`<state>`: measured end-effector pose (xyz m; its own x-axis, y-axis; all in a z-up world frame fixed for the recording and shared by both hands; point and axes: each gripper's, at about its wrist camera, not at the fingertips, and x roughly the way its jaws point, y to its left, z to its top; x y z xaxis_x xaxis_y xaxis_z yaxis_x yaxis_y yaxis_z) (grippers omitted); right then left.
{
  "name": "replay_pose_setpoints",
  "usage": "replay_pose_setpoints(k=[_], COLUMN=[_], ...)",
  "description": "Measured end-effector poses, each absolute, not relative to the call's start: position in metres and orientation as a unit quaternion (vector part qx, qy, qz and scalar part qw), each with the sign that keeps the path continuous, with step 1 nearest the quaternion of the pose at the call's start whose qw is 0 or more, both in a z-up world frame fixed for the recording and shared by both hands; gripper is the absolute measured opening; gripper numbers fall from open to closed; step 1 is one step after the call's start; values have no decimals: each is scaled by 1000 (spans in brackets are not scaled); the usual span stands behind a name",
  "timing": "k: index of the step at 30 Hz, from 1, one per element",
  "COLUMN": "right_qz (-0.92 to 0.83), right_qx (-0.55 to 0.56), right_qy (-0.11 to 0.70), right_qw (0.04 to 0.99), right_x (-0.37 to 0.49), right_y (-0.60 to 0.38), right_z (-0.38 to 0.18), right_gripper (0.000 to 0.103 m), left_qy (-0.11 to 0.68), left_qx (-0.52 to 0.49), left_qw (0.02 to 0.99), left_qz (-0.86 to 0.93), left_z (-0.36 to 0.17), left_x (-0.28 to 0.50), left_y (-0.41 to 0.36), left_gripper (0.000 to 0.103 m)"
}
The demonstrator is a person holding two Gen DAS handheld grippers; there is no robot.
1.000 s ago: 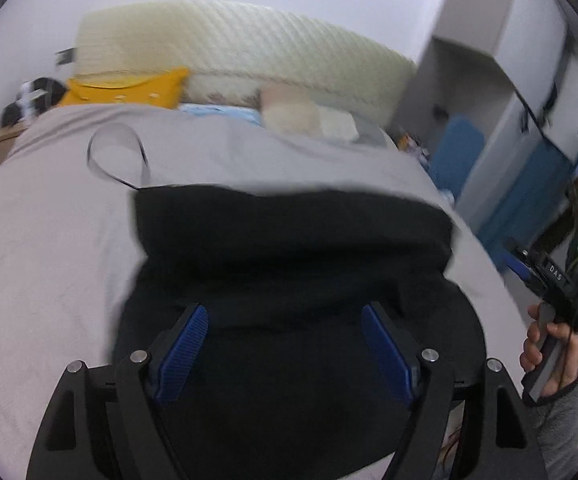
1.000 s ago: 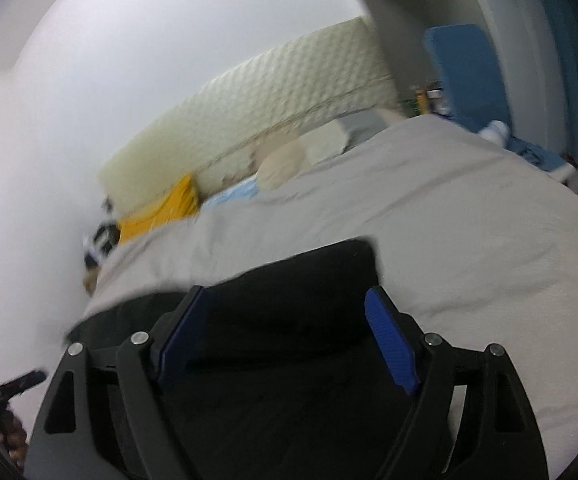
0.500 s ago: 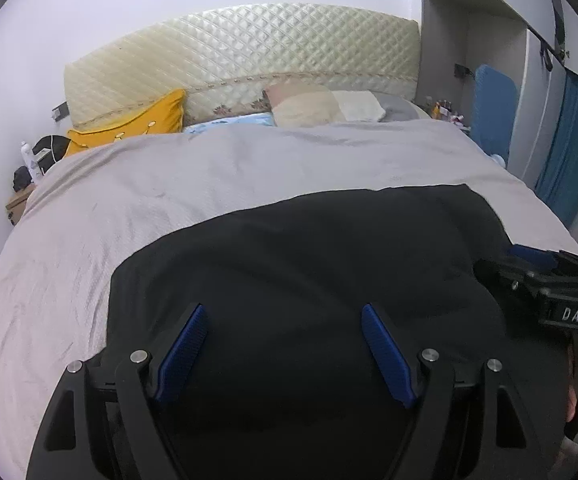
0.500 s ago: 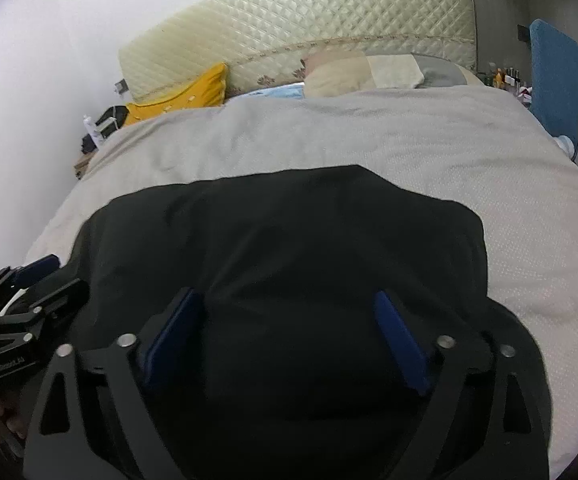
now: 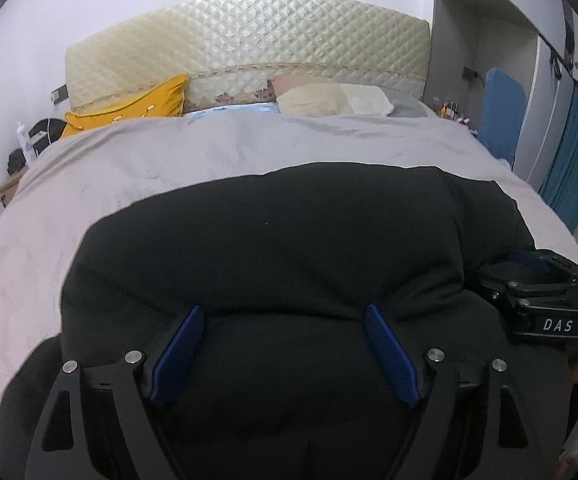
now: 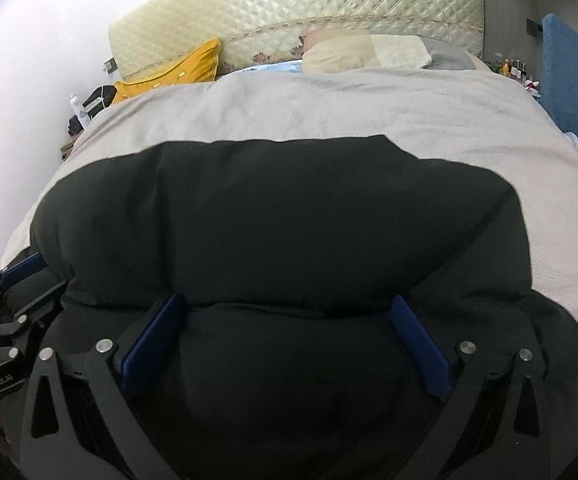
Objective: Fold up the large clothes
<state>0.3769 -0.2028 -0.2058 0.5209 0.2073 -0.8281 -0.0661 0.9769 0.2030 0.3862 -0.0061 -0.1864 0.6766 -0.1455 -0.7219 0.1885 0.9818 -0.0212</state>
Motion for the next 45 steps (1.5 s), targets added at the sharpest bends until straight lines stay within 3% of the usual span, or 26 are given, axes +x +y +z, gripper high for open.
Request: replay_pose_setpoints(k=[9,19,35,40,45], right_qz=[84,86,43,25,41], right_qx=[79,103,77,66,90], right_qy=[466,452,463,468,443], right_qw=[877,882,882,881,891], right_x=[373,349,345,345,332], right_y=[-202,-234,-261,-261,-260], right_z=[-216,-182,-204,-192,-146], right_gripper=[103,103,103,103,103], left_qy=[385,373,387,362,329], left_qx=[15,-17,4,35,8], left_qw=[917,926,921,932,944], left_qz=[-99,-52,-30,1,-7], left_z=[-193,-161,-192,-171,-119], left_x=[382,370,364,356,334], left_y=[-5,52,69,53,42], left_gripper=[83,83,84,84,84])
